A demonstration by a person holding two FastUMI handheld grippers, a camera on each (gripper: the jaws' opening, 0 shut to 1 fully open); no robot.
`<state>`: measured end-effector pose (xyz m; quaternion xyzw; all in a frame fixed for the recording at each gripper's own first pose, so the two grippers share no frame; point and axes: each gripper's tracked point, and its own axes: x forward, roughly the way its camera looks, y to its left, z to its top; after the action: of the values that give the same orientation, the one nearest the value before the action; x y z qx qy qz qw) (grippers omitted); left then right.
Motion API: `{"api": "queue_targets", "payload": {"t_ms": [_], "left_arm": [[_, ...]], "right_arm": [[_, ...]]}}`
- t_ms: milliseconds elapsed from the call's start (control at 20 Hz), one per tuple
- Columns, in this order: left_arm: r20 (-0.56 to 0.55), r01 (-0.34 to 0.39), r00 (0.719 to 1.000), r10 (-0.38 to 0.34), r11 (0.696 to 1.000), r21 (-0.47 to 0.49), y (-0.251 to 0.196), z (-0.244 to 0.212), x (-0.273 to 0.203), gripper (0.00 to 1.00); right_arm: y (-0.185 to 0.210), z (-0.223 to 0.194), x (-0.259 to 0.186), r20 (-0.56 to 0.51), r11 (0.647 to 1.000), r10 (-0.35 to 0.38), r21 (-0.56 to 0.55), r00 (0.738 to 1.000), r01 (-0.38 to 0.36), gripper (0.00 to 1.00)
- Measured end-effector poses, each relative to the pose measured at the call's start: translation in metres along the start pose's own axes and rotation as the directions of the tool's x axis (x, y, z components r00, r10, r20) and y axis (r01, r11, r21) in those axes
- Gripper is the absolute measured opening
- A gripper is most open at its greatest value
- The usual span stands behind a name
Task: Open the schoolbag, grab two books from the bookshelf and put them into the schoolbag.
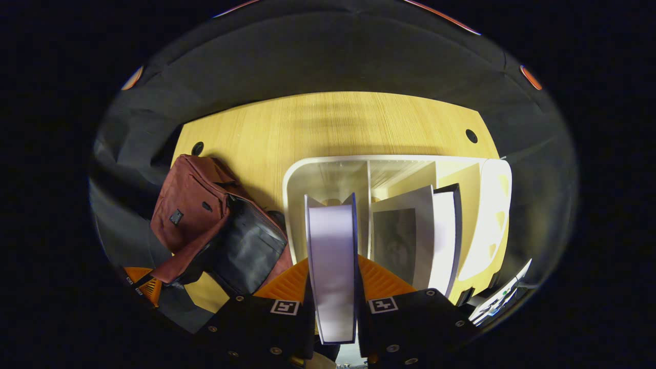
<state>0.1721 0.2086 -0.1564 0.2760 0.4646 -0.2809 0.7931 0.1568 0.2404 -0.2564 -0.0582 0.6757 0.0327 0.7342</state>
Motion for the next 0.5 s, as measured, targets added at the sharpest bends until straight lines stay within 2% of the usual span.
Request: {"api": "queue_targets", "payload": {"t_ms": [200,250,300,350,400,450,500], "left_arm": [[0.002,-0.003,1.000,0.003,1.000,-0.010,0.000,-0.001,0.002,0.01],[0.002,-0.004,1.000,0.004,1.000,-0.013,0.000,-0.001,0.002,0.01],[0.002,-0.005,1.000,0.005,1.000,-0.014,0.000,-0.001,0.003,0.01],[0.002,-0.008,1.000,0.008,1.000,-0.013,0.001,-0.001,0.003,0.01],[0.002,-0.015,1.000,0.015,1.000,-0.017,0.004,-0.003,0.004,0.08],[0.001,-0.022,1.000,0.022,1.000,-0.022,0.005,-0.004,0.004,0.09],[0.000,-0.030,1.000,0.030,0.999,-0.028,0.007,-0.006,0.005,0.01]], "right_arm": [[-0.002,0.010,-0.056,0.119,0.999,0.041,-0.008,0.992,-0.040,0.34],[-0.005,0.010,-0.074,0.151,0.999,0.040,-0.014,0.988,-0.039,0.24],[-0.006,0.009,-0.093,0.179,0.999,0.051,-0.010,0.983,-0.050,0.33],[-0.005,0.005,-0.112,0.205,0.997,0.072,-0.003,0.976,-0.073,0.33],[-0.006,0.001,-0.131,0.229,0.995,0.097,0.008,0.969,-0.101,0.33],[-0.006,-0.004,-0.151,0.258,0.991,0.121,0.016,0.958,-0.130,0.32],[-0.006,-0.010,-0.169,0.291,0.987,0.146,0.023,0.945,-0.160,0.33]]}}
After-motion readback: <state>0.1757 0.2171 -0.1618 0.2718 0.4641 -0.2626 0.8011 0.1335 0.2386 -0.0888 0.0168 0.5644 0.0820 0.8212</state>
